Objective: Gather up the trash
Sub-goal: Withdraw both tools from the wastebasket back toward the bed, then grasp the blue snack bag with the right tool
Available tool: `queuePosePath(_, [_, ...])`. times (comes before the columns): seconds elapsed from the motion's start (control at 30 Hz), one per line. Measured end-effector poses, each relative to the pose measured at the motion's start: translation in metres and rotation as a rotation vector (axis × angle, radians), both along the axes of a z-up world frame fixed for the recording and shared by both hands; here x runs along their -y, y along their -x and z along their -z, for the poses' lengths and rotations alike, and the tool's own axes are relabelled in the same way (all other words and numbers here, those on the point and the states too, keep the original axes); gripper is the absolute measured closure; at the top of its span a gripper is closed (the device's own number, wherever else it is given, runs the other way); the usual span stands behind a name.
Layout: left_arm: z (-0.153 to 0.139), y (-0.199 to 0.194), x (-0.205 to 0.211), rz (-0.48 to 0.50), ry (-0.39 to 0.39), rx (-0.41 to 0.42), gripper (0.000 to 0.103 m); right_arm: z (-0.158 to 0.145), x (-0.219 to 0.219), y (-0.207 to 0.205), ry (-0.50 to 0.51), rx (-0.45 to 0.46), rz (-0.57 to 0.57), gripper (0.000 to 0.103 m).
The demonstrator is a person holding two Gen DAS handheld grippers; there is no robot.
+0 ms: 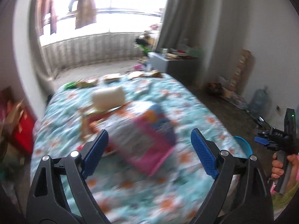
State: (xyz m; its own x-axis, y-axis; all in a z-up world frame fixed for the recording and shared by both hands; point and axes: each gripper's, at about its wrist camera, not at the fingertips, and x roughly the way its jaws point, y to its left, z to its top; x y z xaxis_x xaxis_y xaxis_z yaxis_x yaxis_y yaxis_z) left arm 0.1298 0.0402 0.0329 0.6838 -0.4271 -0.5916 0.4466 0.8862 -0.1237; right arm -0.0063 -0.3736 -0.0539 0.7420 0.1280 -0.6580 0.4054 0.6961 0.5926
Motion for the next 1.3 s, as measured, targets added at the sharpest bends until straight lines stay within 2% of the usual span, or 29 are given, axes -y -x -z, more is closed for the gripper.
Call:
queuePosePath(0.23, [0.027, -0.006, -0.056, -0.103, 0.046, -0.046, 0.018, -0.011, -0.068, -0.049, -0.06, 0.008, -0.199, 0.034])
queuePosePath(0.4, [0.04, -0.011, -0.071, -0.11, 0.076, -0.062, 0.018, -0.018, -0.104, -0.078, -0.093, 0.021, -0.31, 0.034])
queuePosePath(0.6, [0.056, -0.028, -0.087, -0.117, 0.124, -0.087, 0.018, -0.034, -0.127, -0.122, -0.075, 0.034, -0.376, 0.034])
queuePosePath(0.8, [0.063, -0.039, -0.097, -0.121, 0.187, -0.111, 0.018, -0.038, -0.137, -0.184, -0.047, 0.022, -0.403, 0.034])
queuePosePath(0.87, [0.063, -0.041, -0.096, -0.093, 0.237, -0.124, 0.018, -0.034, -0.14, -0.202, -0.052, 0.003, -0.409, 0.034])
queuePosePath(0.97, [0.062, -0.043, -0.085, -0.025, 0.295, -0.141, 0.026, -0.025, -0.146, -0.226, -0.072, -0.026, -0.441, 0.035])
queuePosePath(1.0, [0.061, -0.043, -0.079, -0.003, 0.298, -0.141, 0.028, -0.024, -0.148, -0.23, -0.068, -0.032, -0.455, 0.039])
queuePosePath(1.1, [0.063, -0.045, -0.066, 0.023, 0.282, -0.142, 0.037, -0.025, -0.157, -0.234, -0.047, -0.039, -0.487, 0.057])
queuePosePath(1.27, [0.072, -0.049, -0.055, 0.053, 0.303, -0.187, 0.05, -0.03, -0.167, -0.221, 0.001, -0.03, -0.521, 0.093])
queuePosePath(1.3, [0.074, -0.049, -0.054, 0.058, 0.305, -0.196, 0.053, -0.031, -0.167, -0.216, 0.001, -0.024, -0.526, 0.094])
